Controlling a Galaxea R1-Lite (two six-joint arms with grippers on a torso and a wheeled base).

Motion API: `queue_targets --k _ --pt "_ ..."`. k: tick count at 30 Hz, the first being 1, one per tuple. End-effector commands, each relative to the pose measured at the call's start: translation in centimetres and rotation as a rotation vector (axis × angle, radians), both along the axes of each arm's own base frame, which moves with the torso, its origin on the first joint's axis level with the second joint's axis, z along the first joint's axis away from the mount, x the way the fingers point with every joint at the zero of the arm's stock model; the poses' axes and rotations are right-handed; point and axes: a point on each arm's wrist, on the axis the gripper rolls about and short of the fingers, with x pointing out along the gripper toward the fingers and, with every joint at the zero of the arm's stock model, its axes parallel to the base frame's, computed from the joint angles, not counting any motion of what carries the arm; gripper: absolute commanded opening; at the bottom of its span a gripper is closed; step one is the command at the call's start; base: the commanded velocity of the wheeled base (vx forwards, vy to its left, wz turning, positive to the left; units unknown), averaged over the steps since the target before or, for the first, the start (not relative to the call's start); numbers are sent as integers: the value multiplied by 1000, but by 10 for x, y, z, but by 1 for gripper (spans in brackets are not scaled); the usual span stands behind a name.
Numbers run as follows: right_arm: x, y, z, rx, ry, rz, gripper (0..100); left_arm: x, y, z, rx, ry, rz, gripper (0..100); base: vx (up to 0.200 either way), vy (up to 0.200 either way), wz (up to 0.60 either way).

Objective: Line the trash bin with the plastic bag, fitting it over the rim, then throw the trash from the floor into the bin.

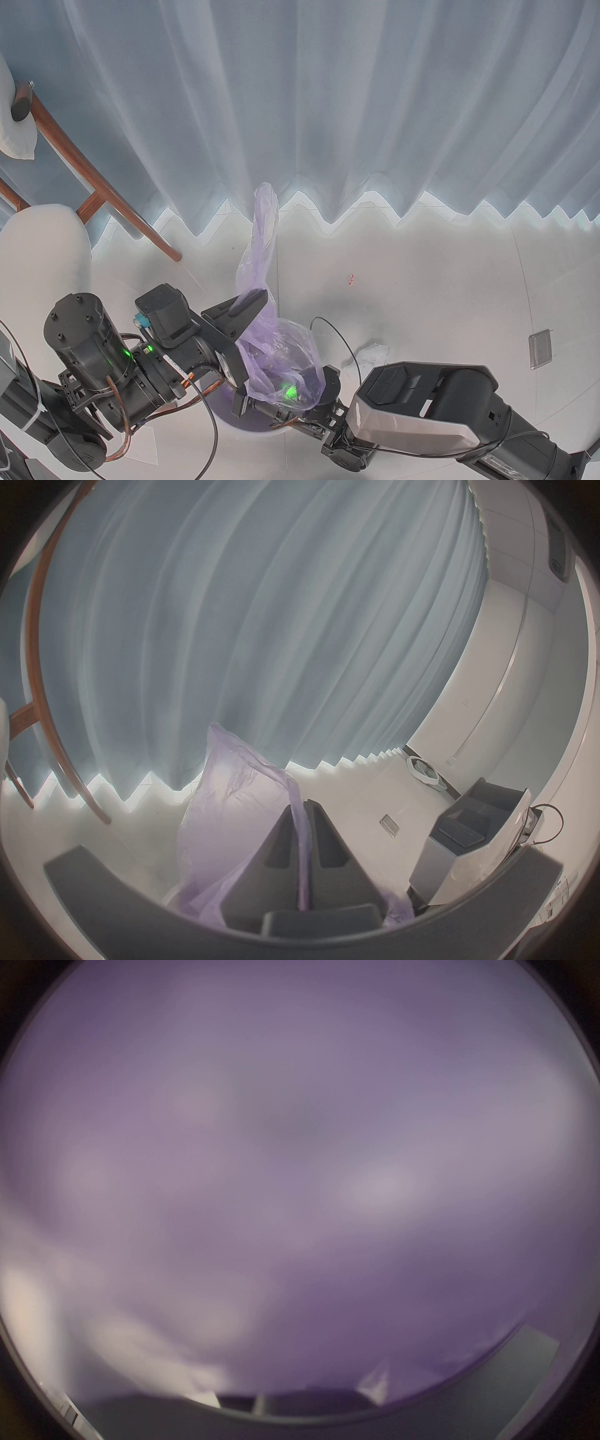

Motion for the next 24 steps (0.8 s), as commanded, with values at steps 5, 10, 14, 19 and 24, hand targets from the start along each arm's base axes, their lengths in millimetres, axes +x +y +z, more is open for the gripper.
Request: queue_targets --k 5,10,14,19,24 --pt "-78 -15 0 -132 192 129 0 12 7 -18 39 52 37 0 0 0 0" --pt "-114 -33 26 -147 282 177 0 18 14 -18 41 56 63 0 0 0 0" --pt "-131 -57 45 -171 307 177 0 20 15 -21 46 63 72 0 0 0 0" --pt "-157 -95 65 -220 345 190 0 19 15 -21 47 65 72 0 0 0 0" --pt "-169 -133 78 -247 380 146 0 16 15 -23 53 70 55 0 0 0 0"
